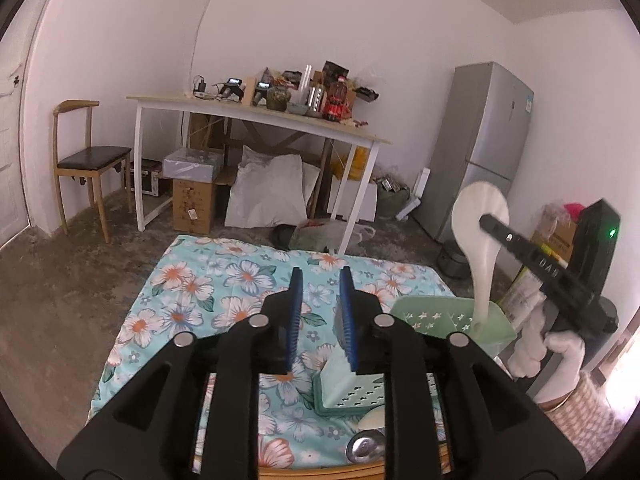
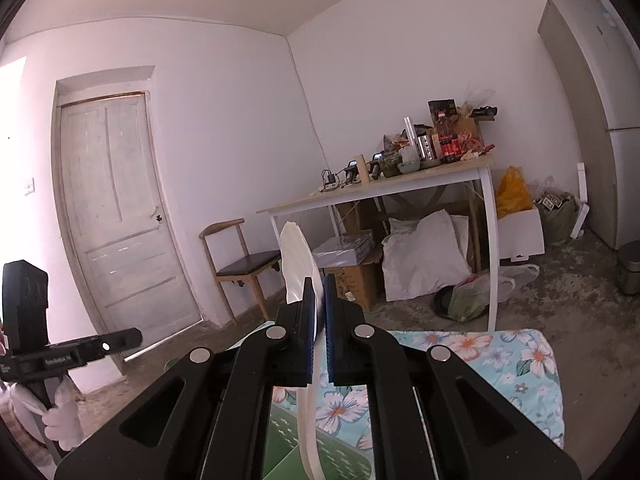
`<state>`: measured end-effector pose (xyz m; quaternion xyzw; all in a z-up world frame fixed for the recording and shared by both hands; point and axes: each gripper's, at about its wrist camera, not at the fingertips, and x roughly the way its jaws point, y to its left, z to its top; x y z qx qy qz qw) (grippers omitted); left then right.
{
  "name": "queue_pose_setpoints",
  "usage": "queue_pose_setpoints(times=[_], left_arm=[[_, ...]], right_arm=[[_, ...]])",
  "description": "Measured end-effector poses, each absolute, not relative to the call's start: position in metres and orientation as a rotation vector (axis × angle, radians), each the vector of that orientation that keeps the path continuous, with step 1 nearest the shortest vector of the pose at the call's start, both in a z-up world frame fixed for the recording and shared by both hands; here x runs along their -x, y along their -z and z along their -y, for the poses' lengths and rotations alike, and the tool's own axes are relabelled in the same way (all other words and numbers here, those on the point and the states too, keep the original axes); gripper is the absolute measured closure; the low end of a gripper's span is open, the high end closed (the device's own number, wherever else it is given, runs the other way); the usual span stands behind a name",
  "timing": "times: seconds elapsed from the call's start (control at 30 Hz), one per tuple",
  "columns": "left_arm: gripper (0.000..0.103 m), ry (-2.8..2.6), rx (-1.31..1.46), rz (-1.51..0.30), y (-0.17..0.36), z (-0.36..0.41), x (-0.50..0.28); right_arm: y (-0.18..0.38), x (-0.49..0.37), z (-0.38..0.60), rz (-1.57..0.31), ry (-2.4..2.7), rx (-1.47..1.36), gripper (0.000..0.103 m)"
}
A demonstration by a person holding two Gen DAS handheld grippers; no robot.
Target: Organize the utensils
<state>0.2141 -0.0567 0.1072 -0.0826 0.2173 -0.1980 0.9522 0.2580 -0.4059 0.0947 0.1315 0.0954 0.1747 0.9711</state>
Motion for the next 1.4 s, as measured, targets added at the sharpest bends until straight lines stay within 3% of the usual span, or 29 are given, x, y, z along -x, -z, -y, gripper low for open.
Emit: queue_pose_setpoints(times=[0.27,0.5,0.73,0.9,1.1,1.4], left_arm=[[0.072,0.374,0.218,-0.430,-0.102,0.038,-0.195],[0.063,0.365,0.257,-0.448,-0.091,0.024,-0.175],[0.055,0.368,0.282,-0.479,-0.078,0.009,-0.151],[0.050,0.366,0.309,-0.498,-0.065,-0.001,-0.133],[0.050,0.343,0.321,-0.536,-0.047,-0.012,-0.114],[0.052,0.284,0.312,-0.635,-0.014,-0.019,-0.100]], right_arm=[[-0.077,-0.246,0.412,-0.240,-0.344,-0.278,0.096],[-0.076,-0.224,0.419,-0.224,-0.314,-0.306,0.071],[-0.093,-0.191,0.420,-0.183,-0.297,-0.320,0.062],[-0.104,-0.159,0.401,-0.198,-0.325,-0.293,0.040],[-0.081,-0.131,0.360,-0.358,-0.368,-0.237,0.030],[0.000,-0.122,0.312,-0.737,-0.319,-0.163,0.024]])
